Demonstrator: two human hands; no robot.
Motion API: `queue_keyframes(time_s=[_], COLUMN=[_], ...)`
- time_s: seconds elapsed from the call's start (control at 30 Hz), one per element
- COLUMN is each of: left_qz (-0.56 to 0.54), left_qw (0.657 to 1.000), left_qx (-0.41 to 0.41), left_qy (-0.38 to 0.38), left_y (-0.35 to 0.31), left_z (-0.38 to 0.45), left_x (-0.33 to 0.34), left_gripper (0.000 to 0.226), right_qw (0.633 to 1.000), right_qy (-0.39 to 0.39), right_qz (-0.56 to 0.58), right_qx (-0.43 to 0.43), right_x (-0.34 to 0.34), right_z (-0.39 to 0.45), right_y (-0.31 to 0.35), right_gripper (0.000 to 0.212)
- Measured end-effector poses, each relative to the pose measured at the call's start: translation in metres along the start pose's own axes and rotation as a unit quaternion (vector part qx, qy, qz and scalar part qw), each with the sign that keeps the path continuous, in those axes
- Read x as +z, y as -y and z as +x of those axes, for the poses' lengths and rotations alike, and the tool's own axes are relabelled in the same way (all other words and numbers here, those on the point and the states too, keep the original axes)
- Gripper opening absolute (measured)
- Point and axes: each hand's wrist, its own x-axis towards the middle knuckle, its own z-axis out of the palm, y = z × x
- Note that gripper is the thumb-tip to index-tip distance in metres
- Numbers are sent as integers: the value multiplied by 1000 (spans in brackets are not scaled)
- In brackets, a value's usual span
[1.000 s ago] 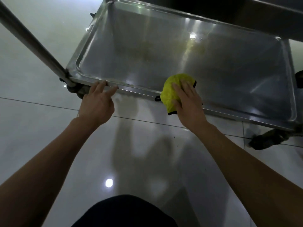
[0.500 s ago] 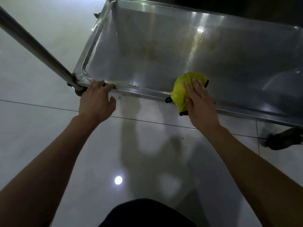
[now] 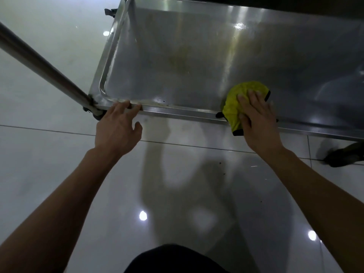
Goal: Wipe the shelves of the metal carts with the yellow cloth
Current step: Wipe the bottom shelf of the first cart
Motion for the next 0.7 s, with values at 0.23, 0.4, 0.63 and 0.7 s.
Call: queue_keyframes(time_s=[0.23, 0.4, 0.63, 0.7], left_qz=[11, -6, -13, -22], left_qw=[999, 1000, 1000, 999], left_qx=[22, 17, -8, -17], left_qy=[-22, -23, -26, -31], left_y=[34, 41, 55, 56], left_z=[5, 0, -11, -13], left_x=[-7, -4, 0, 2], left_gripper=[41, 46, 51, 53], right_qw=[1000, 999, 994, 992], right_qy=[7, 17, 58, 81], right_qz=[4, 16, 3, -5], right_qx=[-26, -40, -90, -102], right_x=[24, 40, 68, 78], right_z=[20, 35, 67, 79], right_y=[47, 84, 150, 169], right_gripper=[45, 44, 46, 48])
